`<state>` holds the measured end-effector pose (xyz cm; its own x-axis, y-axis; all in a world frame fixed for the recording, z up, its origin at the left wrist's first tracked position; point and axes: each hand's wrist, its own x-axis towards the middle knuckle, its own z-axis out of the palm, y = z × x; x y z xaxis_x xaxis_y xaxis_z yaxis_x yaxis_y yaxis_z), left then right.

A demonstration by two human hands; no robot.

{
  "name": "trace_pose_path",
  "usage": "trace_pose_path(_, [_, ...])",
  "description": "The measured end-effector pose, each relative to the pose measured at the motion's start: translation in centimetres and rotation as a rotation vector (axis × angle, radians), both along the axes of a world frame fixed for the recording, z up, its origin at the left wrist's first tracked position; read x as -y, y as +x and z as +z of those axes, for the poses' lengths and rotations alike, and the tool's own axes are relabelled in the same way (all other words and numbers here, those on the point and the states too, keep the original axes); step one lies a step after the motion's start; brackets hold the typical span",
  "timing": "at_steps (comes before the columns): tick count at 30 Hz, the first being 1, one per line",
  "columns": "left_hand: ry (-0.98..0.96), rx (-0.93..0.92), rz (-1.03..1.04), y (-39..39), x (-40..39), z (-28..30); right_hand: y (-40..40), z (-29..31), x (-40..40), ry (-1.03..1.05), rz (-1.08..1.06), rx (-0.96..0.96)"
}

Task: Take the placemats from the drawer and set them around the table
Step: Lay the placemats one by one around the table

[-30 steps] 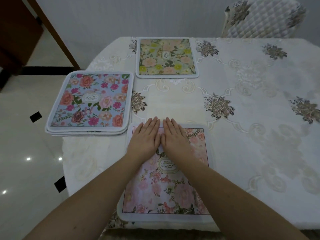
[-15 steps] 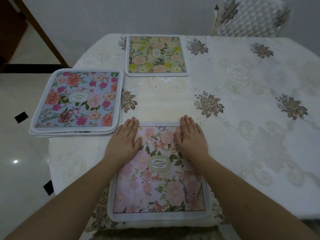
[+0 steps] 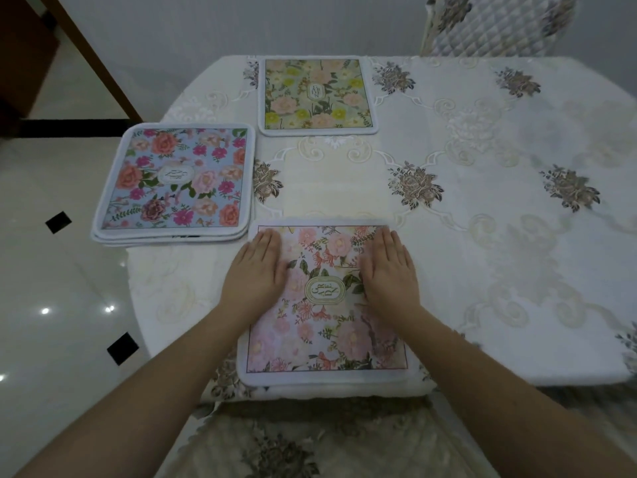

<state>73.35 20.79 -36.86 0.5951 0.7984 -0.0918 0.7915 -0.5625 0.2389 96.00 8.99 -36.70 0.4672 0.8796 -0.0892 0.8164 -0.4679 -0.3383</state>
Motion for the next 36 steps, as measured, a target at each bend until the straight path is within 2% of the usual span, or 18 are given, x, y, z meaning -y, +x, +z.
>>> trace_pose_path(5, [-0.024,0.098,0.004,1.4,6.0,-0.6,-7.1,0.2,2.3,0.025,0.107,-0.006])
trace_pose_path(9, [-0.072,0.073,-0.056,0.8,9.0,-1.6,-10.3,-0.8,3.6,-0.002,0.157,0.048])
trace_pose_path(15, [-0.019,-0.053,-0.137,-1.4,10.9,-3.2,-11.7,-2.7,6.4,-0.057,0.204,0.09])
trace_pose_path(21, [-0.002,-0.078,-0.15,-3.8,11.1,-2.7,-10.3,-2.3,7.5,-0.038,0.204,0.077])
trace_pose_path(30, [-0.018,-0.038,-0.068,-8.2,10.4,-2.8,-3.3,-2.2,11.3,-0.12,0.195,0.079])
trace_pose_path(36, [-0.012,-0.065,-0.133,-9.5,9.3,-3.1,-0.4,-1.6,12.8,-0.178,0.174,0.083])
